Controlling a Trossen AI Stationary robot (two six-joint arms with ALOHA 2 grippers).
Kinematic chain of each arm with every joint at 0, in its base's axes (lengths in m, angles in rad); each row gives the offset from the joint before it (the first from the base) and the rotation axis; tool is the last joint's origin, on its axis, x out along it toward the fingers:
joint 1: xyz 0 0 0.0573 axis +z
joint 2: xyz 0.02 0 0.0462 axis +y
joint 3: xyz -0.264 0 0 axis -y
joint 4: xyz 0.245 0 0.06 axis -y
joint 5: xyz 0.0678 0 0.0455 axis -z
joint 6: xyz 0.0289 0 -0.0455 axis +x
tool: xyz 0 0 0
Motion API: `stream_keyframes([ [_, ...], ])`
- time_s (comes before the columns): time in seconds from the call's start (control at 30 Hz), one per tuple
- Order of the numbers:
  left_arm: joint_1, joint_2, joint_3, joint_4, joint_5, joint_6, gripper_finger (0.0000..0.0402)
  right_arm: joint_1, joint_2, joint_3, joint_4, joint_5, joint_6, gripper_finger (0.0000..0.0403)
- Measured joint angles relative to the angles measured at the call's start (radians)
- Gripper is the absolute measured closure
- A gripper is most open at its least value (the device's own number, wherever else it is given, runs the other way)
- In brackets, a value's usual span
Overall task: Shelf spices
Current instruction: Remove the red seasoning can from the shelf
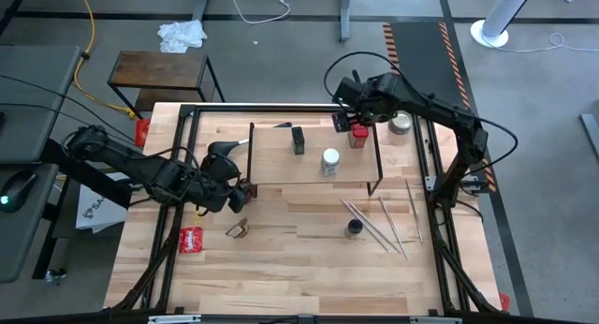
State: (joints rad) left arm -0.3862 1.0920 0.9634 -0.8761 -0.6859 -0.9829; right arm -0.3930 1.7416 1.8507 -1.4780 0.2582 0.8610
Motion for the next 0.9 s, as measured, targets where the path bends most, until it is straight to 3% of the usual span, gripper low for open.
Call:
stream_keyframes([
  [0.17, 0.0, 0.0, 0.0, 0.0, 0.009, 0.0, 0.0172, 0.001, 0.0, 0.0, -0.03, -0.028, 0.03, 0.0039],
  [0.43, 0.0, 0.0, 0.0, 0.0, 0.04, 0.0, 0.0172, 0.0, 0.045, 0.0, -0.024, -0.053, 0.038, 0.0092],
  [0.67, 0.0, 0.0, -0.001, 0.001, 0.06, 0.0, 0.0172, 0.0, 0.089, -0.001, -0.019, -0.049, 0.002, 0.0105],
  [0.9, 0.0, 0.0, -0.001, 0.001, 0.073, 0.0, 0.0172, 0.003, 0.056, -0.001, -0.043, -0.025, -0.031, 0.0203],
])
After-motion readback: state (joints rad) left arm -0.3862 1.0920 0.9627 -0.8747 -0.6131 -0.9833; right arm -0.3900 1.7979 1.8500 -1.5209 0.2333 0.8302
